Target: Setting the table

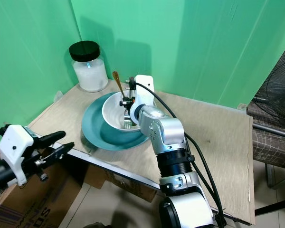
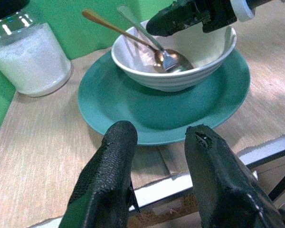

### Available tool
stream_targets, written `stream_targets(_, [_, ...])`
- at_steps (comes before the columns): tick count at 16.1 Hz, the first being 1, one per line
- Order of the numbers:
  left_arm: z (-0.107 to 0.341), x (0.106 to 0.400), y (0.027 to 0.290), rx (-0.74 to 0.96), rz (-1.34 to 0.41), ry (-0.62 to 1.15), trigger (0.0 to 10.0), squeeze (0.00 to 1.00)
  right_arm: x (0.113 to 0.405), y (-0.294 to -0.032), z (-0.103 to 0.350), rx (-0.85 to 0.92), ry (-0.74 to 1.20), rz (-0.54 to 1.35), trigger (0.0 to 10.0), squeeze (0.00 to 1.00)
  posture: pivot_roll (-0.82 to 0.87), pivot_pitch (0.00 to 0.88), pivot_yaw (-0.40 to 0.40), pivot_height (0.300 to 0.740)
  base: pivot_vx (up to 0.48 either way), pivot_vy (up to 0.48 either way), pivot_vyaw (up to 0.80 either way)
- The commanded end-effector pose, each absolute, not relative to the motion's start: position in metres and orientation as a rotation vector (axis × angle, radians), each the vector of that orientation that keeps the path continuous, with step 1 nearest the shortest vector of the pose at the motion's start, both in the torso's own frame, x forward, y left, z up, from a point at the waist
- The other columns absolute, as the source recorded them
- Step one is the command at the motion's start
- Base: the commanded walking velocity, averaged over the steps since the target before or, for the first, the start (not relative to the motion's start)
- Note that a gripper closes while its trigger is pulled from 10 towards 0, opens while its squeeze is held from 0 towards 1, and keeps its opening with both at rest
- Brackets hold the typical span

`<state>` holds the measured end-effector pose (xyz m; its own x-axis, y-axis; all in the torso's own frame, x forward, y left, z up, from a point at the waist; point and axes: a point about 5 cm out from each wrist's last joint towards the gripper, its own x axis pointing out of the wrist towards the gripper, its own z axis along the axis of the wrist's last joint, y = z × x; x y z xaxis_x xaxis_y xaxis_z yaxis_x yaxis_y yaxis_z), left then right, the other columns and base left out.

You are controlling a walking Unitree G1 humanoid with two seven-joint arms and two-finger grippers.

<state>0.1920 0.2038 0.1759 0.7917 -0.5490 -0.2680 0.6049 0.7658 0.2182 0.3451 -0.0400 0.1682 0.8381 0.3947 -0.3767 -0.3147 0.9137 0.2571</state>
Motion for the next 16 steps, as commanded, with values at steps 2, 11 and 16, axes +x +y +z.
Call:
stream_targets(2, [0.177,0.191,0.215,0.322,-0.612,0.206,10.0,0.00,0.344,-0.023,0.177,0.205,0.418,0.425,10.0,1.00,0.02,0.063,0.071,0.740,0.000,0.000,0.00])
stream_targets(11, [0.179,0.191,0.207,0.316,-0.660,0.199,10.0,0.00,0.363,-0.015,0.162,0.204,0.501,0.271,10.0,0.00,0.02,0.077,0.077,0.740,0.000,0.000,0.00])
stream_targets(16, [0.179,0.190,0.201,0.302,-0.694,0.200,10.0,0.00,0.366,-0.018,0.161,0.252,0.497,0.228,10.0,0.00,0.02,0.075,0.085,0.740,0.000,0.000,0.00])
